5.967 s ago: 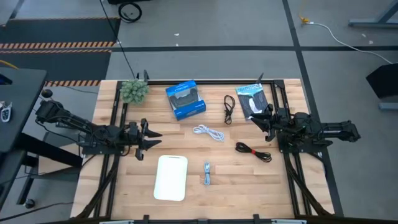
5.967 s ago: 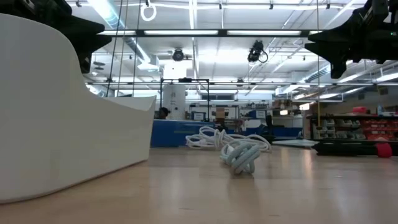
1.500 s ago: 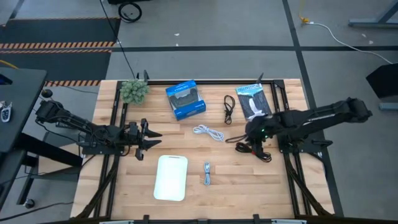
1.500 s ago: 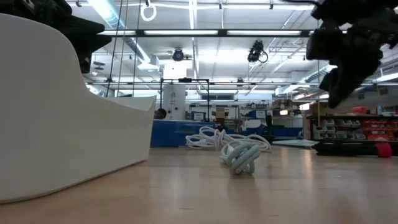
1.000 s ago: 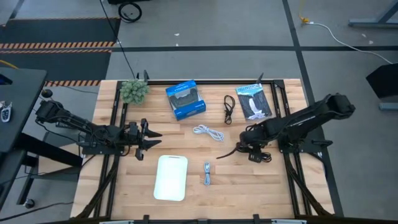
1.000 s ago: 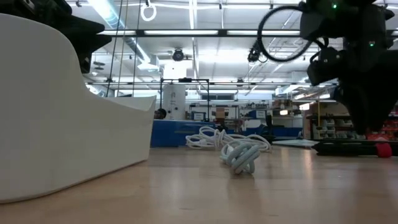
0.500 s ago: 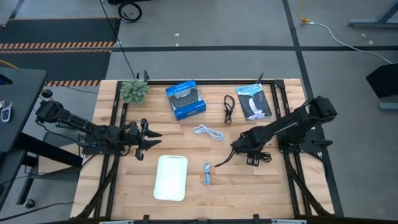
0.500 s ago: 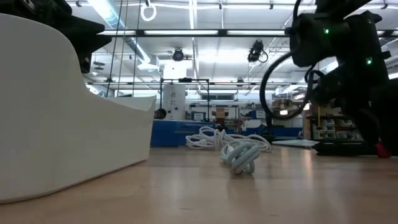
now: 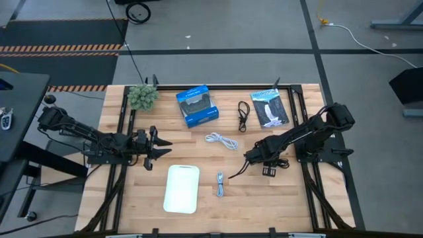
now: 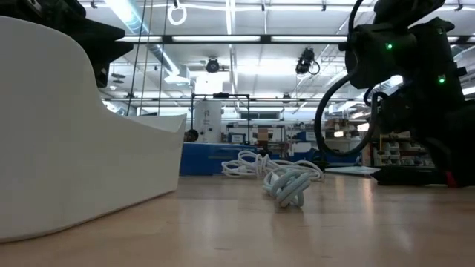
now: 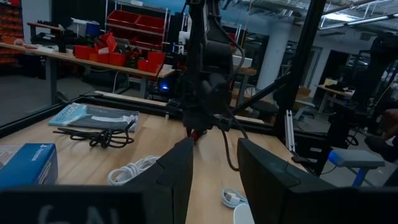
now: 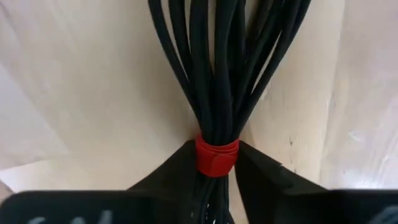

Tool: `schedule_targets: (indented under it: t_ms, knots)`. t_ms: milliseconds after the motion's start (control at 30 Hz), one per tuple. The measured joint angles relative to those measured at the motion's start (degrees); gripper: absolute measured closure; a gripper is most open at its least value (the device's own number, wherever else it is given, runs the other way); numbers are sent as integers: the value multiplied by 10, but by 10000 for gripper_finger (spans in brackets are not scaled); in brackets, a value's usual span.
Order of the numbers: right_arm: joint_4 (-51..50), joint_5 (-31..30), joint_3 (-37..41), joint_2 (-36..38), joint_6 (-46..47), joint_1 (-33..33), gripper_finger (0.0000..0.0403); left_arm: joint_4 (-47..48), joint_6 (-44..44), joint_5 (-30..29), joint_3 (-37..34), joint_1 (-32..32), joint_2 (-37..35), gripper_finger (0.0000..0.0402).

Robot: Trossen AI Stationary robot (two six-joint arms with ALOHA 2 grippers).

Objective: Pick and place USB-C Cables
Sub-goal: Put the bottom black charger cable into the white bin

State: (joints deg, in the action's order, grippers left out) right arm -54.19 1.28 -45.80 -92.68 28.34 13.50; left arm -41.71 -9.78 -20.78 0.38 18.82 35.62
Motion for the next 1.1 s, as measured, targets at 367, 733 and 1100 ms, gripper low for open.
schedule_targets:
  t_ms: [367, 733, 1100]
  knots:
    - [10, -2, -61, 0, -38, 17, 330, 0, 0, 0, 0, 0, 0, 269]
    - [245, -100, -190, 0, -226, 83, 328, 0, 0, 0, 0, 0, 0, 269]
    - [579, -101, -190, -1, -368, 89, 328, 0, 0, 0, 0, 0, 0, 269]
